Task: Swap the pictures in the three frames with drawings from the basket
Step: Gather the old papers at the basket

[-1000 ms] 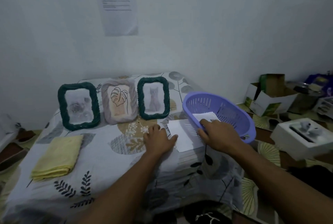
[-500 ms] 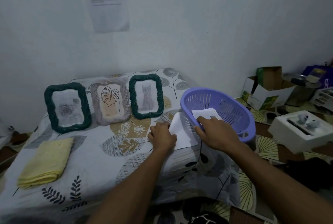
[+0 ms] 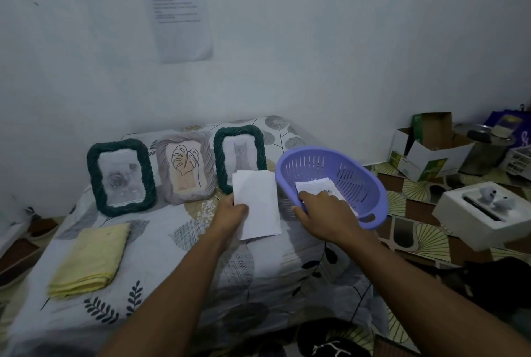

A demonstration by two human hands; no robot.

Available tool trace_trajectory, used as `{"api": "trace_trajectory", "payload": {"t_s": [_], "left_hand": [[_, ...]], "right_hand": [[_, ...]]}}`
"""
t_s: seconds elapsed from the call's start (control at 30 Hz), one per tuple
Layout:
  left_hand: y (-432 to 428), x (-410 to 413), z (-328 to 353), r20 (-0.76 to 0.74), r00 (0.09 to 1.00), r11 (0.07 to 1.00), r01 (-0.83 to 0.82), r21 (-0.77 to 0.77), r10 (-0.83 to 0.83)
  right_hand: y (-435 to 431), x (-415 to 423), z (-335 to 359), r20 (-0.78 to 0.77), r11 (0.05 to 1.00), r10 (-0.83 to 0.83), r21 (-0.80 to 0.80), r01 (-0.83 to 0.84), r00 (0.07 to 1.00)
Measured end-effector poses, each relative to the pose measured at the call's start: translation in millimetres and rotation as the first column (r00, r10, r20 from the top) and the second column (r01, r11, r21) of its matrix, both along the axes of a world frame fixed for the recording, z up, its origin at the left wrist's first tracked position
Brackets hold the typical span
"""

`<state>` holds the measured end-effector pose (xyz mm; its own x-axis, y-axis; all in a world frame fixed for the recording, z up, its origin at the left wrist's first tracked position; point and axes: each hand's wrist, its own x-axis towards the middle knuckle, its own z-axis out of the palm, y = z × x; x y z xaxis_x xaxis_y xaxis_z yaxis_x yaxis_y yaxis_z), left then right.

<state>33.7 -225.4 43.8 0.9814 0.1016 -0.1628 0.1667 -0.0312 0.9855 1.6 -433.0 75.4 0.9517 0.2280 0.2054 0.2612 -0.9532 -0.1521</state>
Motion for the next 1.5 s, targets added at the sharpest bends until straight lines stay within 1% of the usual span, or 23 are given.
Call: {"api": "trace_trajectory", "payload": {"t_s": [0.13,0.2,0.23,0.27,0.3,0.33,0.4,0.43,0.47,0.5,0.57,0.63,0.77,0.83,0.9,0.97,1.07,1.13,1.17,1.23,1.3,1.4,1.5], "left_hand": [[21.4,-8.2,7.8,0.037,0.999,1.0,-0.013,0.015,0.012],[30.2,-12.4,12.1,0.065,0.998,1.0,-0.023,0.015,0.022],[34.7,-14.9,14.5,0.083,0.996,1.0,-0.022,0.007,0.022],[38.8,-17.5,17.3,0.101,0.995,1.0,-0.02,0.003,0.02],[43.5,-20.2,19.7,0.122,0.992,1.0,-0.015,0.002,0.014],[48.2,-22.4,21.0,0.144,0.989,1.0,-0.006,0.005,0.006],[57.9,-25.9,22.2,0.191,0.981,1.0,0.003,0.023,-0.008],[62.7,-28.6,22.5,0.215,0.977,0.999,0.006,0.035,-0.013],[67.5,-30.4,20.9,0.234,0.972,0.998,0.01,0.055,-0.023],[71.4,-33.1,19.0,0.241,0.97,0.997,0.022,0.08,-0.041],[76.9,-37.4,9.2,0.226,0.971,0.989,0.039,0.144,-0.072],[79.9,-42.1,-3.5,0.229,0.971,0.987,0.025,0.16,-0.061],[82.0,-43.7,-17.4,0.274,0.961,0.989,-0.015,0.144,-0.026],[80.9,-41.3,-15.4,0.289,0.955,0.979,-0.116,0.167,0.064],[80.2,-39.5,-11.3,0.326,0.927,0.947,-0.255,0.195,0.182],[80.9,-39.0,-7.9,0.382,0.897,0.906,-0.335,0.259,0.222],[83.1,-37.9,-8.2,0.407,0.899,0.869,-0.325,0.374,0.162],[80.7,-40.5,-5.6,0.367,0.925,0.904,-0.236,0.357,0.096],[78.5,-43.4,-3.3,0.342,0.938,0.936,-0.166,0.31,0.053],[75.3,-49.0,1.2,0.291,0.956,0.986,-0.023,0.168,-0.028],[77.5,-50.3,2.1,0.281,0.957,0.989,0.034,0.144,-0.073],[85.7,-47.6,-0.5,0.291,0.955,0.978,0.003,0.207,-0.065],[90.7,-48.6,4.5,0.266,0.963,0.994,-0.062,0.086,0.037]], "right_hand": [[9.5,1.4,0.0,-0.023,0.998,-0.058,-0.015,0.057,0.998],[14.0,2.3,1.8,0.073,0.995,-0.062,-0.068,0.067,0.995],[19.1,2.7,3.1,0.133,0.997,-0.035,-0.058,0.043,0.991],[27.6,3.0,4.7,0.172,1.0,0.008,0.012,-0.01,0.985],[39.3,3.7,5.4,0.177,0.987,0.049,0.145,-0.075,0.983],[53.2,4.1,6.5,0.156,0.94,0.07,0.321,-0.118,0.985],[81.5,7.1,7.8,0.034,0.748,0.071,0.659,-0.076,0.997],[94.6,8.5,7.3,-0.046,0.638,0.075,0.77,-0.012,0.996],[106.4,9.6,4.9,-0.114,0.551,0.082,0.833,0.05,0.99],[116.5,10.1,0.1,-0.159,0.499,0.087,0.861,0.095,0.983],[131.1,7.7,-12.2,-0.197,0.471,0.09,0.872,0.132,0.976],[140.1,2.5,-24.7,-0.214,0.488,0.069,0.859,0.155,0.974],[144.8,-2.9,-35.1,-0.122,0.523,0.042,0.848,0.082,0.992],[143.8,0.4,-36.0,-0.085,0.533,0.025,0.844,0.059,0.996],[143.3,3.9,-35.8,-0.103,0.512,0.039,0.856,0.069,0.994],[144.3,4.0,-33.1,-0.174,0.41,0.117,0.905,0.112,0.978],[145.9,0.6,-22.2,-0.266,0.179,0.283,0.959,0.221,0.922],[146.2,-1.6,-16.0,-0.28,0.045,0.395,0.957,0.286,0.875],[146.4,-2.9,-14.4,-0.278,-0.007,0.437,0.95,0.313,0.855],[147.2,-3.9,-14.5,-0.282,-0.064,0.478,0.933,0.353,0.832],[147.5,-4.4,-15.0,-0.284,-0.074,0.484,0.929,0.362,0.828],[147.0,-5.2,-14.6,-0.293,-0.041,0.495,0.933,0.358,0.818],[145.5,-1.7,-16.3,-0.305,0.061,0.352,0.951,0.303,0.885]]}}
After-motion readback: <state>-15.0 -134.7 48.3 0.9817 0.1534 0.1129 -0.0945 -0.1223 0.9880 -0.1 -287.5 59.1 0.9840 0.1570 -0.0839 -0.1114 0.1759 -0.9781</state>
